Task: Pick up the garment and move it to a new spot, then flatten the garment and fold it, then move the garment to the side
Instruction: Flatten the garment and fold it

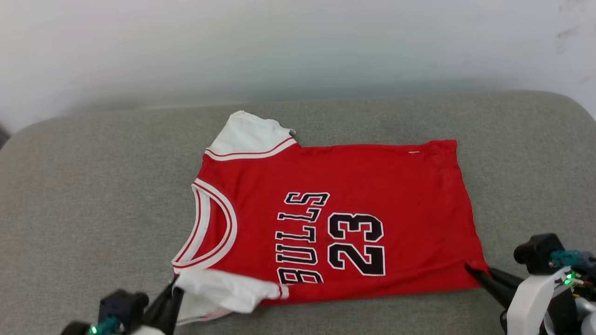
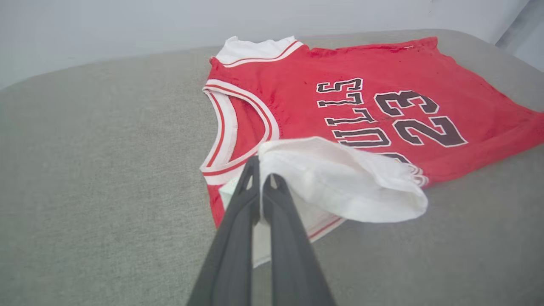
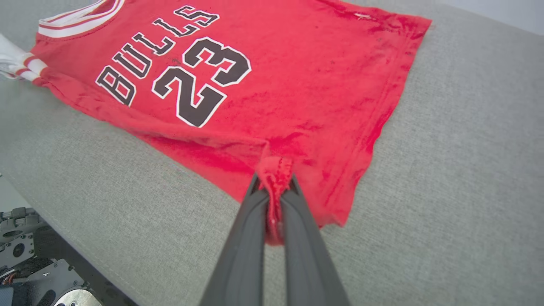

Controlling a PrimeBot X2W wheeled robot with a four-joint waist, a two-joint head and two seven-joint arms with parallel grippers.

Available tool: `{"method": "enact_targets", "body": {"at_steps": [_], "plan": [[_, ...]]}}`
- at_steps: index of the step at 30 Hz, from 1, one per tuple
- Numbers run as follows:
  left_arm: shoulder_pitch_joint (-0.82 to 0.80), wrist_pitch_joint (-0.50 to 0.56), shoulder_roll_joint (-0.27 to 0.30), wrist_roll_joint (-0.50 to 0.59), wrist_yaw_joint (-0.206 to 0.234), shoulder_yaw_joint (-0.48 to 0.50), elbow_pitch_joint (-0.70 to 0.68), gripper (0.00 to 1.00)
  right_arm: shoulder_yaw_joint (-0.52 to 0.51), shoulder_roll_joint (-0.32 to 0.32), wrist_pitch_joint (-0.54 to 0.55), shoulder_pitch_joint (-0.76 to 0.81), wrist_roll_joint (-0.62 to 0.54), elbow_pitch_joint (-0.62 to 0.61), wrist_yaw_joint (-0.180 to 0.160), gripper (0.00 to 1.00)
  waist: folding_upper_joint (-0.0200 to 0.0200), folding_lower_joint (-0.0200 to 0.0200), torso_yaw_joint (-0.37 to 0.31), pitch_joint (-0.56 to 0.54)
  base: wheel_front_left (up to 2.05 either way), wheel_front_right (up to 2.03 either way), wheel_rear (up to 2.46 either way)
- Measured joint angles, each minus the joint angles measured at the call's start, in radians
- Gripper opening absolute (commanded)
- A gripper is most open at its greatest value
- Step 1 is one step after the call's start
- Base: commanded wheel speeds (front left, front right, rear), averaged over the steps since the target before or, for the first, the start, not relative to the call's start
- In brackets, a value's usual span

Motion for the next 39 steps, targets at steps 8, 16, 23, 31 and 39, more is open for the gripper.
{"method": "enact_targets", "body": {"at_steps": [8,16,23,31,39], "plan": [[-0.205,0.044,0.011,0.024,-0.067,0.032,0.074,0.00,-0.064,0.042,0.053,-0.049,-0.040,-0.038,0.000,0.00,0.0000,0.0001,-0.022,0.083,0.00,0.00,0.00],[-0.357,0.085,-0.003,0.040,-0.140,0.024,0.207,0.00,-0.067,0.076,0.077,-0.139,-0.049,-0.006,0.000,0.00,0.0000,0.0002,-0.046,0.183,0.00,0.00,0.00],[-0.447,0.097,-0.034,0.039,-0.199,0.014,0.354,0.00,-0.029,0.113,0.082,-0.248,-0.063,0.095,0.000,0.00,0.0000,0.0002,-0.065,0.273,0.00,0.00,0.00],[-0.504,0.081,-0.083,0.044,-0.262,-0.019,0.499,0.00,0.030,0.135,0.059,-0.313,-0.050,0.194,0.000,0.00,0.0000,0.0002,-0.069,0.299,0.00,0.00,0.00],[-0.519,0.065,-0.081,0.049,-0.279,-0.028,0.527,1.00,0.039,0.112,0.015,-0.311,-0.030,0.174,0.000,1.00,0.0000,0.0001,-0.058,0.235,0.00,0.00,0.00]]}}
